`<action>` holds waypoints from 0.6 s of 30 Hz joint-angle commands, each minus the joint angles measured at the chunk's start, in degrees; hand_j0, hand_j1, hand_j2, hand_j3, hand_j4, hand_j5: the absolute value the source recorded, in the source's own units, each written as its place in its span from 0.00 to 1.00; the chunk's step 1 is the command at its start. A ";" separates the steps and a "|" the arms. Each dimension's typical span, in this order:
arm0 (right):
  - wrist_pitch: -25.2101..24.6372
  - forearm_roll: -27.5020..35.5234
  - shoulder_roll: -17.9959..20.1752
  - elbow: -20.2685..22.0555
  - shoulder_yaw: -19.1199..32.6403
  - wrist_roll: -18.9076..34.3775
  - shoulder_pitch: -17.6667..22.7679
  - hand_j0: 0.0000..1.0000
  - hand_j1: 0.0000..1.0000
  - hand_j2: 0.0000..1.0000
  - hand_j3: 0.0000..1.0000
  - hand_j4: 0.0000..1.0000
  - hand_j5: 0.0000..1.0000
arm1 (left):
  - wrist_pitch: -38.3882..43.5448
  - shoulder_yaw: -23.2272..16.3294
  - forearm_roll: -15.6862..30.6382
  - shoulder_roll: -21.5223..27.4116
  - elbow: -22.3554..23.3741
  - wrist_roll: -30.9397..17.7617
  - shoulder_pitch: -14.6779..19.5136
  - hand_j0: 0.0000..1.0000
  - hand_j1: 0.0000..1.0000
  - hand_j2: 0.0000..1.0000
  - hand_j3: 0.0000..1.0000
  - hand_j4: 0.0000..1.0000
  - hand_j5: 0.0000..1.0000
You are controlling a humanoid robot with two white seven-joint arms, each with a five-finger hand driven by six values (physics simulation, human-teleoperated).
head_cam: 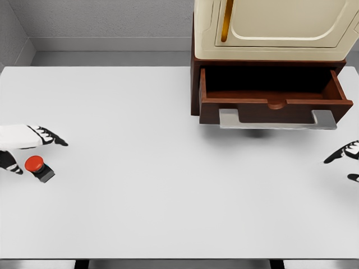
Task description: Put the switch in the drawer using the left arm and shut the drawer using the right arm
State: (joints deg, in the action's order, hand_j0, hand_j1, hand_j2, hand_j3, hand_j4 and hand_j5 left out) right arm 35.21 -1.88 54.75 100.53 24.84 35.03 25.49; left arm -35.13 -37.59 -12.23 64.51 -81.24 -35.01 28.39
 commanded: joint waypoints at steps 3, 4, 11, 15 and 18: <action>-0.21 4.34 -2.02 0.01 7.59 -0.03 0.53 0.62 0.62 0.62 0.62 0.62 0.62 | 0.13 -2.57 0.28 1.32 -1.47 0.01 -0.09 1.00 1.00 1.00 1.00 1.00 1.00; -0.21 4.34 -2.02 0.01 7.76 -0.03 1.14 0.62 0.62 0.62 0.62 0.62 0.62 | 0.13 -3.01 0.28 1.67 -1.38 0.01 -0.09 1.00 1.00 1.00 1.00 1.00 1.00; -0.21 4.34 -1.67 0.01 7.41 -0.03 2.64 0.62 0.62 0.62 0.62 0.62 0.62 | 0.13 -3.89 -0.42 1.76 -1.29 0.01 -0.09 0.83 0.83 0.83 0.83 0.83 0.83; -0.21 4.43 -1.49 0.10 5.83 -0.03 2.99 0.64 0.64 0.64 0.64 0.64 0.64 | 0.13 -3.80 -0.34 1.76 -1.29 0.01 0.00 0.83 0.83 0.83 0.83 0.83 0.83; -0.21 4.43 -1.58 0.01 5.21 -0.03 3.08 0.64 0.64 0.64 0.64 0.64 0.64 | 0.13 -3.72 -0.34 2.82 -1.29 0.01 0.09 0.83 0.83 0.83 0.83 0.83 0.83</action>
State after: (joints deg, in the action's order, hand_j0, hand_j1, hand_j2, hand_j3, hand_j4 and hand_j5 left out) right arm 35.17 2.09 53.09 100.56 30.59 35.02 28.56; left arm -35.08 -41.35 -12.72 66.70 -82.53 -35.00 28.48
